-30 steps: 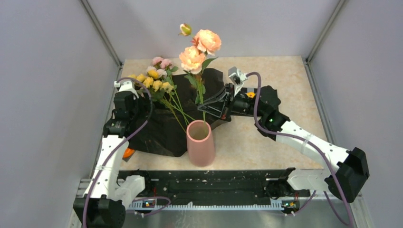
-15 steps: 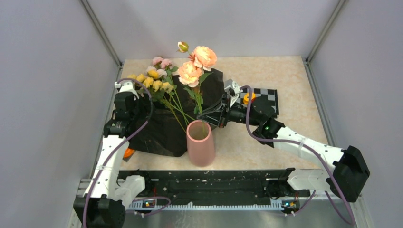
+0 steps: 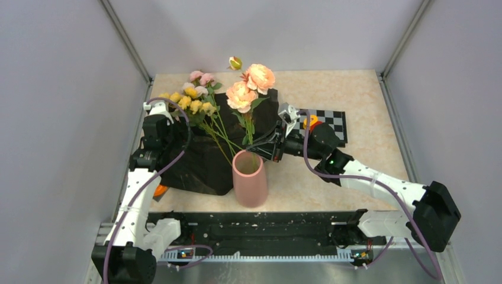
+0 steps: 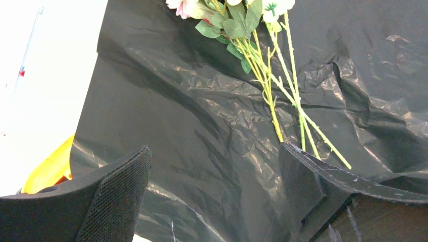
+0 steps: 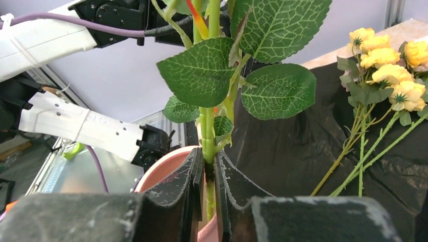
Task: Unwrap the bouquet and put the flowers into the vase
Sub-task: Insert the fake flower into the vase.
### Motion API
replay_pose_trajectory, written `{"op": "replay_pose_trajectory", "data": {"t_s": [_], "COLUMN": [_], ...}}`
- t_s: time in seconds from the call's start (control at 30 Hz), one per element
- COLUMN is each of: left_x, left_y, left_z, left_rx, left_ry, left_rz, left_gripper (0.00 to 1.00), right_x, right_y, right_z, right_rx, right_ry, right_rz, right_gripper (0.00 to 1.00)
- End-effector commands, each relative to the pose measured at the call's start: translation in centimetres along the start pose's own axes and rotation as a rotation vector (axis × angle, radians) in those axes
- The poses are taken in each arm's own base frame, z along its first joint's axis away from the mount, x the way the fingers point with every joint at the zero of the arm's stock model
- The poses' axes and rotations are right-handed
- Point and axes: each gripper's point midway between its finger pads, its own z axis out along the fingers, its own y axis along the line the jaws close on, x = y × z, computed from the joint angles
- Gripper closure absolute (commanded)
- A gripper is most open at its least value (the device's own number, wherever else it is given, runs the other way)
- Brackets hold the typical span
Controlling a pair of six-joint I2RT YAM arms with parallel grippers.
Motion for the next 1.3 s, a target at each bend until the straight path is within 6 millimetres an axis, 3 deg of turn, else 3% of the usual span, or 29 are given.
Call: {"op": "replay_pose_trajectory", "data": {"t_s": [0.0, 0.93, 1.27], "left_x": [-0.6, -0.2, -0.2], "left_y": [-0.1, -0.6, -0.6], "left_z": [0.1, 0.2, 0.1], "left_rx": [0.012, 0.036, 0.039], "left_ry": [-0.027, -0.011, -0.013], "left_rz": [0.007, 0.0, -0.001], "left_gripper": [0.01, 0.01, 0.01], "right_x": [-1.8, -1.5, -1.7], "right_y": [1.7, 1.2, 1.5], "right_z": [-0.2, -0.9, -1.4], "right_rx": [-0.042, 0.02, 0.027], "right_ry": [-0.059, -0.022, -0.019], "right_rz": [-0.033, -0.009, -0.015], "right_gripper": [0.84, 0.55, 0.39]}}
